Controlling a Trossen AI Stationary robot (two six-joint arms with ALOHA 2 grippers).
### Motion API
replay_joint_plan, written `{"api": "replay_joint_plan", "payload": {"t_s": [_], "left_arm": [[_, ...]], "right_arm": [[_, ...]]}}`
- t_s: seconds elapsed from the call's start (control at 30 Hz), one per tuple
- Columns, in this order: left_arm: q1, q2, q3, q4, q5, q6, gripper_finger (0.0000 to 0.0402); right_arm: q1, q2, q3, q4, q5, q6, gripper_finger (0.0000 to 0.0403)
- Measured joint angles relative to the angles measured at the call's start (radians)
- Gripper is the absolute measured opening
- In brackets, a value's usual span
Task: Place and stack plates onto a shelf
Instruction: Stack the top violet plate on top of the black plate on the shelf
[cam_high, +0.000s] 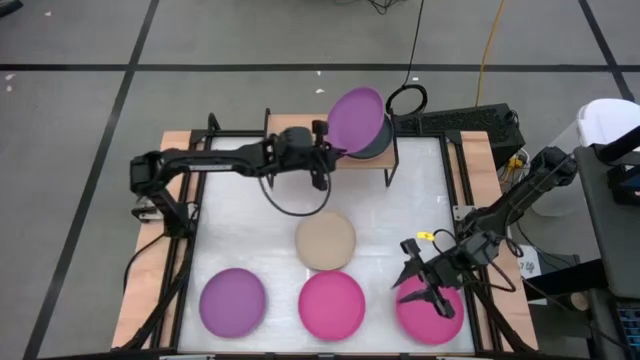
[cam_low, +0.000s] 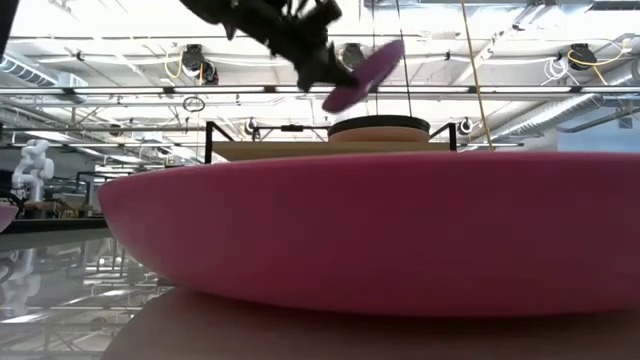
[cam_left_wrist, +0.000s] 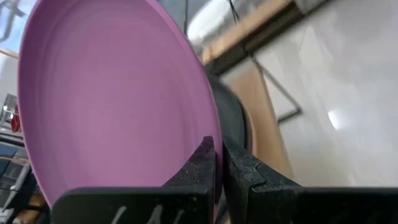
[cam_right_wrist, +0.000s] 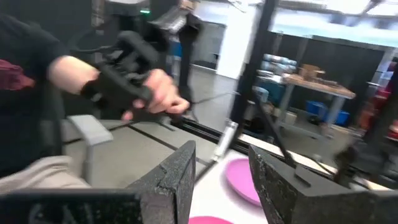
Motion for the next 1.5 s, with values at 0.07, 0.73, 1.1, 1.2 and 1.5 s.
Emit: {"api": "replay_joint_plan", "payload": {"t_s": [0.07, 0.73, 1.1, 1.2, 1.5], "left_arm": [[0.008, 0.024, -0.001, -0.002, -0.003, 0.011, 0.0012], [0.016, 0.051, -0.001, 0.074, -0.062, -0.029, 0.0048], [0.015, 0.051, -0.001, 0.096, -0.018, -0.084, 0.0100], [0.015, 0.051, -0.001, 0.096, -0.018, -0.094, 0.0112], [0.015, 0.051, -0.001, 0.095, -0.045, -0.173, 0.0172]], "right_arm": [[0.000, 0.000, -0.009, 0.004, 0.056, -0.001, 0.0130], [0.000, 0.000, -0.043, 0.094, 0.073, -0.056, 0.0130], [-0.003, 0.000, -0.043, 0.092, 0.075, -0.067, 0.0130], [-0.003, 0.000, -0.043, 0.089, 0.075, -0.067, 0.0130], [-0.003, 0.000, -0.043, 0.073, 0.086, -0.061, 0.0130]]}}
